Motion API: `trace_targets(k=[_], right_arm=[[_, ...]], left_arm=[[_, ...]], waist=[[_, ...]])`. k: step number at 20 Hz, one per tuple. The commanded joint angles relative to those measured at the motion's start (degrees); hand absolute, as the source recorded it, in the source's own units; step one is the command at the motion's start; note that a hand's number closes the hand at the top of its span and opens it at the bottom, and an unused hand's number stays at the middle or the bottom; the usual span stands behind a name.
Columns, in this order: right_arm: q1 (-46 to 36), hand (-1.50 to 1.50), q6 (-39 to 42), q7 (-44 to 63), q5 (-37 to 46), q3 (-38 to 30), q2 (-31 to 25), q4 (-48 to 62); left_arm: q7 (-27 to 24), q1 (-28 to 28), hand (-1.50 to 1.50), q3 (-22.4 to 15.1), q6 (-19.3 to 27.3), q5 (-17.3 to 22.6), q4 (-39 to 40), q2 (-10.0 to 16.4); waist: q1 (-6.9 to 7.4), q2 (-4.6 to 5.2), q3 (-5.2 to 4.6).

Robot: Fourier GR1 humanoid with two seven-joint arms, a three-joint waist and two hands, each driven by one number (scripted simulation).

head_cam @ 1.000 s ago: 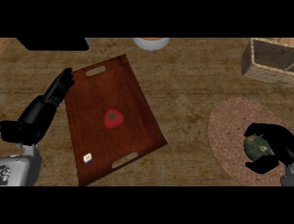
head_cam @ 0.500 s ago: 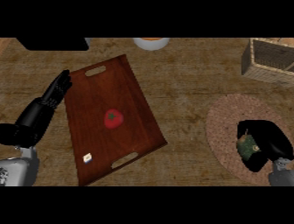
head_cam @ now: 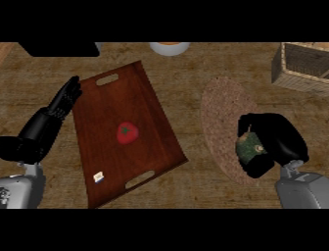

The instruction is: Pick the squash from the placemat and place it in the basket

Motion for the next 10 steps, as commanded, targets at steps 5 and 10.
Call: trace_targets(k=[5, 10], right_arm=[[-3.14, 1.50, 3.51, 4.38, -15.22, -8.95, 9.47, -13.41], [-4.71, 1.50, -0.91, 12.14, -27.30, -10.90, 9.96, -27.09]], left_arm=[[-1.96, -0.85, 0.00, 1.84, -0.77, 0.54, 2.75, 1.42], [1.95, -1.98, 0.00, 1.31, -0.30, 1.27, 0.61, 0.47]], waist=[[-0.66, 0.01, 0.05], [-1.02, -0.33, 0.09]])
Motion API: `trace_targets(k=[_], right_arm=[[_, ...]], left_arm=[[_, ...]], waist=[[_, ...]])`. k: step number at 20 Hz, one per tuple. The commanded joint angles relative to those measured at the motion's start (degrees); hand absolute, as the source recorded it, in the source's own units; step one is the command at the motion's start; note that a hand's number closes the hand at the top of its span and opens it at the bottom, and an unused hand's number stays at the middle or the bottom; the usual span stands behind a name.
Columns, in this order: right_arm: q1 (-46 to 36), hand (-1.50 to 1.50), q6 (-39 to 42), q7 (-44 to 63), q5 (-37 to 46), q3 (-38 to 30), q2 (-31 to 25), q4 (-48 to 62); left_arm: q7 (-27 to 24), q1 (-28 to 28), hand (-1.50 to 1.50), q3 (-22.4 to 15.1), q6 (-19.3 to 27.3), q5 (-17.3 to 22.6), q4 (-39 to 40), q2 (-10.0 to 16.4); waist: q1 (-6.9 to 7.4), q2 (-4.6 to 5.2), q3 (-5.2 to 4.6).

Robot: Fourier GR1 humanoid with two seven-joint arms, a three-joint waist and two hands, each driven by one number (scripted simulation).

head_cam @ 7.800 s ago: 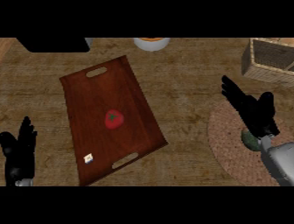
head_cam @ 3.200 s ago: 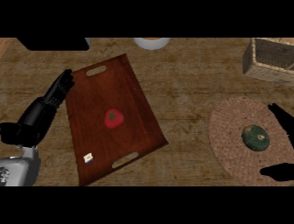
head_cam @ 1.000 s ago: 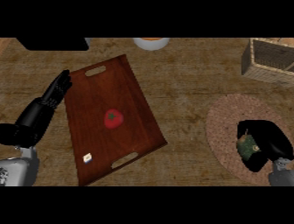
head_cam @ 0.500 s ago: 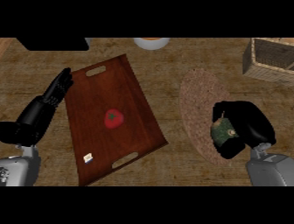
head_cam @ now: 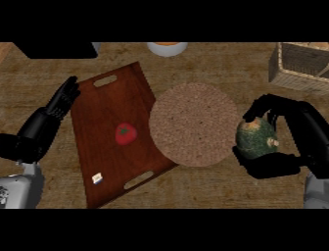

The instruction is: Pick the squash from the placemat and place it in the basket

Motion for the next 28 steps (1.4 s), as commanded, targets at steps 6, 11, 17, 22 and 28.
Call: trace_targets(k=[6, 11, 17, 22, 28], right_arm=[[-14.30, 1.50, 3.34, 22.77, -15.78, -12.26, -0.88, -14.94], [-19.81, 1.50, 5.28, 32.36, -17.30, -15.01, -7.68, -16.02], [-28.29, 1.50, 2.47, 28.40, -13.69, -18.09, -15.63, -1.95], [-35.88, 1.50, -6.21, 25.41, -5.19, -15.41, -16.67, 11.49], [-41.67, 1.50, -13.42, 20.72, -3.62, -20.72, -21.87, 24.26]], left_arm=[[-2.10, 1.19, 0.00, -1.93, 1.32, -2.23, 1.01, -1.85], [-1.44, 4.95, 0.00, -2.07, -0.02, -1.65, -3.85, -1.10], [-2.69, -0.04, 0.00, -1.53, 1.49, -2.63, 1.51, -1.76], [-1.61, 2.41, 0.00, -0.80, -1.93, -0.32, -2.41, 0.47], [-0.11, -1.80, 0.00, 0.16, -1.66, 0.26, 1.03, 0.34]], waist=[[0.50, 0.30, -0.04], [0.90, 0.25, -0.01], [0.95, 0.46, -0.01], [1.97, 0.55, -0.02], [1.44, 0.64, -0.01]])
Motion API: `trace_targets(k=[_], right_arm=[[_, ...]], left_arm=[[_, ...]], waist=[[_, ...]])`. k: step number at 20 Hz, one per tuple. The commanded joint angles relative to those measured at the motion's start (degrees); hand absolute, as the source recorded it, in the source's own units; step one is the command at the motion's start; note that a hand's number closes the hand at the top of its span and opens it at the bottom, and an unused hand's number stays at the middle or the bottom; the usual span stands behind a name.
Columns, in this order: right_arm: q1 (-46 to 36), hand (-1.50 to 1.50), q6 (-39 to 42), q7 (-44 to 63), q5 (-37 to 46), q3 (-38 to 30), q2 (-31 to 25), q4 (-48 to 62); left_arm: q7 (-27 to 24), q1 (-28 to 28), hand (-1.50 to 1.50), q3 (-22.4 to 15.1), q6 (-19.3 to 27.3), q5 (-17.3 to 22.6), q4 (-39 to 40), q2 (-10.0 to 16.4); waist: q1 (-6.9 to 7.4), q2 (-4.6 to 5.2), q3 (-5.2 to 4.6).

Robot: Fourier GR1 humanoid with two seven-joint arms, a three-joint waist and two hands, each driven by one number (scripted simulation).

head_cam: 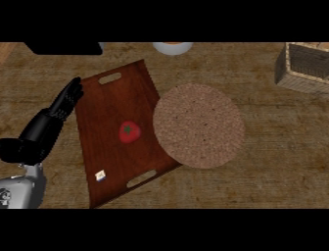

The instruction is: Pick the squash from the placemat and place it in the basket

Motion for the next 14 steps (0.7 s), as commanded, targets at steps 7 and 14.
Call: trace_targets(k=[7, 14], right_arm=[[-10.54, 1.50, -14.55, -12.29, 4.93, -5.09, -8.67, 29.74], [-10.28, 1.50, -12.48, -24.96, 0.47, -9.36, -17.73, 46.24]], left_arm=[[-0.81, -0.13, 0.00, -0.99, 0.99, -1.34, -0.33, -0.97], [1.37, -3.69, 0.00, 0.56, 0.35, 0.23, 1.62, -0.29]], waist=[[0.73, 0.26, 0.01], [0.39, 0.35, 0.06]])
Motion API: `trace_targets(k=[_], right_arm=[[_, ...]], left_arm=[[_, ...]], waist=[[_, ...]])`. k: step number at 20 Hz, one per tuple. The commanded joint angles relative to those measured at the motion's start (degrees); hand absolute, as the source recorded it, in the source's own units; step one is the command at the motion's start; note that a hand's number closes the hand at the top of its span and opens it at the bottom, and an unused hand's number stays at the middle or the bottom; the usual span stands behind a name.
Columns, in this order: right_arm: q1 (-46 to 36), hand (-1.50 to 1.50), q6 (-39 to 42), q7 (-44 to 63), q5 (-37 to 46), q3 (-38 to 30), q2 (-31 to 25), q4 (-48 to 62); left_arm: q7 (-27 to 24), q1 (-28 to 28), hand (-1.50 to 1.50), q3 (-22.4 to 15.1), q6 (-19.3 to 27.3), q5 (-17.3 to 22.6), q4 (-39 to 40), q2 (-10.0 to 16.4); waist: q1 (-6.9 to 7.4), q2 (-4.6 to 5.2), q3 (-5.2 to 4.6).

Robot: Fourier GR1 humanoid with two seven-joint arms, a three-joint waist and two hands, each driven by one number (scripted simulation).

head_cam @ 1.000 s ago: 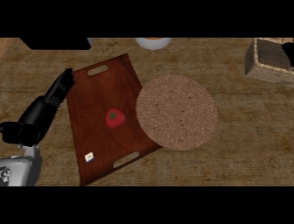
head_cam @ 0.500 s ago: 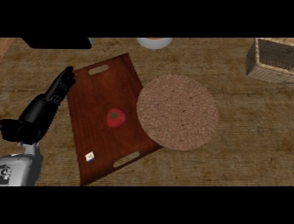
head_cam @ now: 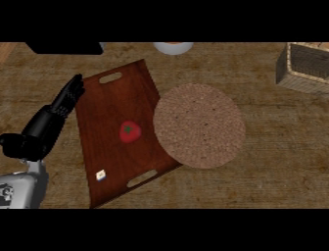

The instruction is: Pick the squash from the placemat and place it in the basket

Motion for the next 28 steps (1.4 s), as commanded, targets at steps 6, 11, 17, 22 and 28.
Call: trace_targets(k=[6, 11, 17, 22, 28], right_arm=[[0.48, 1.50, -6.94, -16.56, -0.81, -1.80, -4.42, 20.07], [-1.72, 1.50, -15.19, -24.47, 1.06, -2.36, -6.15, 29.69], [-1.47, 1.50, -23.32, -30.27, -2.19, -7.24, -7.07, 34.34], [-1.91, -1.50, -21.40, -35.32, -4.13, -7.78, -9.87, 38.32], [-6.58, -1.50, -19.10, -38.36, -4.13, -7.83, -13.24, 42.79]], left_arm=[[-1.53, 1.23, 0.00, -1.90, 1.55, -2.15, -0.26, -1.79], [-0.63, -1.52, 0.00, -0.60, 0.20, -0.76, 1.57, -0.57], [-1.11, -2.21, 0.00, 0.13, 0.17, -0.17, 1.68, -0.46], [-2.65, -0.70, 0.00, 0.32, -0.52, -0.82, 2.80, 0.48], [0.72, -1.72, 0.00, -0.70, -0.31, -0.17, -0.44, -0.58]], waist=[[0.18, 0.01, 0.02], [0.98, 0.39, 0.05], [1.38, 0.69, 0.12], [0.65, 0.28, 0.06], [1.80, 0.60, 0.12]])
